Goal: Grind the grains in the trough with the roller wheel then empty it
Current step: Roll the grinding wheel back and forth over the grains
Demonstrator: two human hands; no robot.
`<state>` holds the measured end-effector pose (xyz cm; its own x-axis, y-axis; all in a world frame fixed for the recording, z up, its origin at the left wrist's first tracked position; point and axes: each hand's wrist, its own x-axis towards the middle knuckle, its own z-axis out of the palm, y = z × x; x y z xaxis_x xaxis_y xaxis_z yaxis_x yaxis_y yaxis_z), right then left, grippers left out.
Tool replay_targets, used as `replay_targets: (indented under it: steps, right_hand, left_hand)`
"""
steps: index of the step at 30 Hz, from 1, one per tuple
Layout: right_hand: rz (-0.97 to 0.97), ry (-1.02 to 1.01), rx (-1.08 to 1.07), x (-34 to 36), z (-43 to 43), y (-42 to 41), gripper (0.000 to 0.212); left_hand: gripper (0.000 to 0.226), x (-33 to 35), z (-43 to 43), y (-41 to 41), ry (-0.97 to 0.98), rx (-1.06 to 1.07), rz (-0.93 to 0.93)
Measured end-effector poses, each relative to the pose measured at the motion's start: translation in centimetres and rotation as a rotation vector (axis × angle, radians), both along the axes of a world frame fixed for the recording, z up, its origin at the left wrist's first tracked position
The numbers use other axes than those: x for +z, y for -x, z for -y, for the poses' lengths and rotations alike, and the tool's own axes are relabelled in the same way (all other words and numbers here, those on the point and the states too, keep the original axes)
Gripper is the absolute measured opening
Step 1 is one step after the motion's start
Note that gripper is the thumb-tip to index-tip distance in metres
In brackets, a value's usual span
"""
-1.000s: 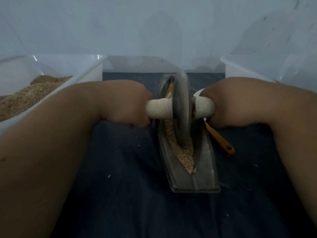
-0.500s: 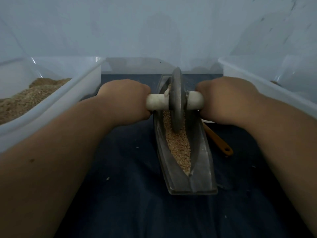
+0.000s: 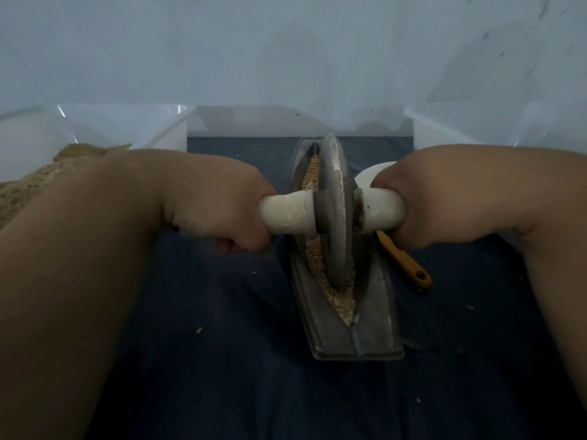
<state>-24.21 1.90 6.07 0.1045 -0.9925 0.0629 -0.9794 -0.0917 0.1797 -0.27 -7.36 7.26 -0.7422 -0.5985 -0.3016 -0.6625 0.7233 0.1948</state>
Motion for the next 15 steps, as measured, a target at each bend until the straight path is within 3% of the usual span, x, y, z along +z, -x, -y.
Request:
replay_targets:
  steps: [3, 6, 9, 15]
  right_hand:
    - [-0.014, 0.085, -0.045, -1.0, 1.5, 0.0, 0.015]
    - [-0.032, 0.301, -0.147, -2.3, 3.0, 0.1, 0.025]
    - [-0.029, 0.362, -0.187, -3.0, 3.7, 0.4, 0.033]
    - [-0.009, 0.345, -0.161, -2.9, 3.5, 0.4, 0.028]
  left_hand:
    - [0.018, -1.2, 1.4, 0.8, 0.333, 0.015, -0.042]
    - [0.021, -2.8, 2.8, 2.0, 0.668, 0.131, -0.173]
    - [0.019, -3.4, 3.5, 2.6, 0.746, 0.172, -0.220]
    - [0.019, -3.5, 3.3, 2.1, 0.760, 0.151, -0.202]
